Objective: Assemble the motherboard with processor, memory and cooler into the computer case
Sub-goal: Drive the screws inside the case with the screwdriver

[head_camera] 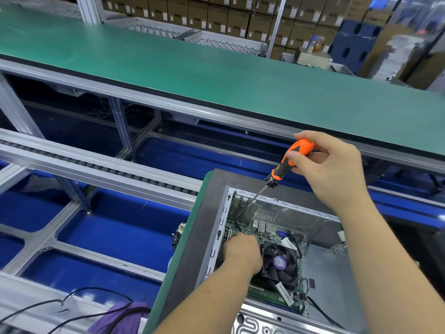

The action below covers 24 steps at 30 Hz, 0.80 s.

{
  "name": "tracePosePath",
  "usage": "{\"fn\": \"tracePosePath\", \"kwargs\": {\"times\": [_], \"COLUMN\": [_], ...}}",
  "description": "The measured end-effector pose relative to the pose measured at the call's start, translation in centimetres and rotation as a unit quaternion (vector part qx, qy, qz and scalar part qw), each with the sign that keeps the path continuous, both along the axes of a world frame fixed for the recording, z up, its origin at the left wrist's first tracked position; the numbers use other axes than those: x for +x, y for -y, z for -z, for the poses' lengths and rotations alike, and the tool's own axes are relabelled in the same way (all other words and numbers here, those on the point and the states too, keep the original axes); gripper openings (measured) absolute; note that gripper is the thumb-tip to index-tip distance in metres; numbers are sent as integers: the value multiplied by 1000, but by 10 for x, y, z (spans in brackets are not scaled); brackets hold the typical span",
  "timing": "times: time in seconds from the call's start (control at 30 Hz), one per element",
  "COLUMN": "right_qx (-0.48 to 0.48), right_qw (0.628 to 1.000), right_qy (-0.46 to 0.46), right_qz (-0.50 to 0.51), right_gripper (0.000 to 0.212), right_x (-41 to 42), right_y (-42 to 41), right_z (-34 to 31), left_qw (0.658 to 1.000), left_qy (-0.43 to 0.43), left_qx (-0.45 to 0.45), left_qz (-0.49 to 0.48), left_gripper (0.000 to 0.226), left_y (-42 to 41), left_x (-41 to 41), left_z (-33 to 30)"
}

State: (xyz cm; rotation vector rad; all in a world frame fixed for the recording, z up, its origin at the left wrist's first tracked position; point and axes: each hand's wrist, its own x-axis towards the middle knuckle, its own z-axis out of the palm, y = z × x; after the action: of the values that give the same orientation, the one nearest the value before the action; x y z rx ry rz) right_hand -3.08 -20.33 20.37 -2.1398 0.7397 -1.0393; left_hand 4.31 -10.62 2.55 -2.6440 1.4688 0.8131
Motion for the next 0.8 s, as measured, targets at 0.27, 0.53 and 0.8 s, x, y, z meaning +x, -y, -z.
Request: {"fn": "tracePosePath", "kwargs": {"times": [0.27, 0.53, 0.8], "right_qx": [-29, -34, -62], "right_qw": [999, 999, 997], "right_qy": [-3, -1, -23], "right_qz": [14, 34, 32], "right_gripper": [25, 24, 23], "right_x": [7, 6, 10], "right_y": [-6, -3, -5], "right_z": [-2, 0, -3], "left_qw": [999, 935, 199], "left_qy": [26, -129, -719], "left_qx": [-12, -294, -366], "left_qz": [-26, -149, -556], "left_gripper": [34, 22, 41], "left_y": [2, 20, 38], "left_x": [0, -11, -8], "left_z": [4, -17, -29]}}
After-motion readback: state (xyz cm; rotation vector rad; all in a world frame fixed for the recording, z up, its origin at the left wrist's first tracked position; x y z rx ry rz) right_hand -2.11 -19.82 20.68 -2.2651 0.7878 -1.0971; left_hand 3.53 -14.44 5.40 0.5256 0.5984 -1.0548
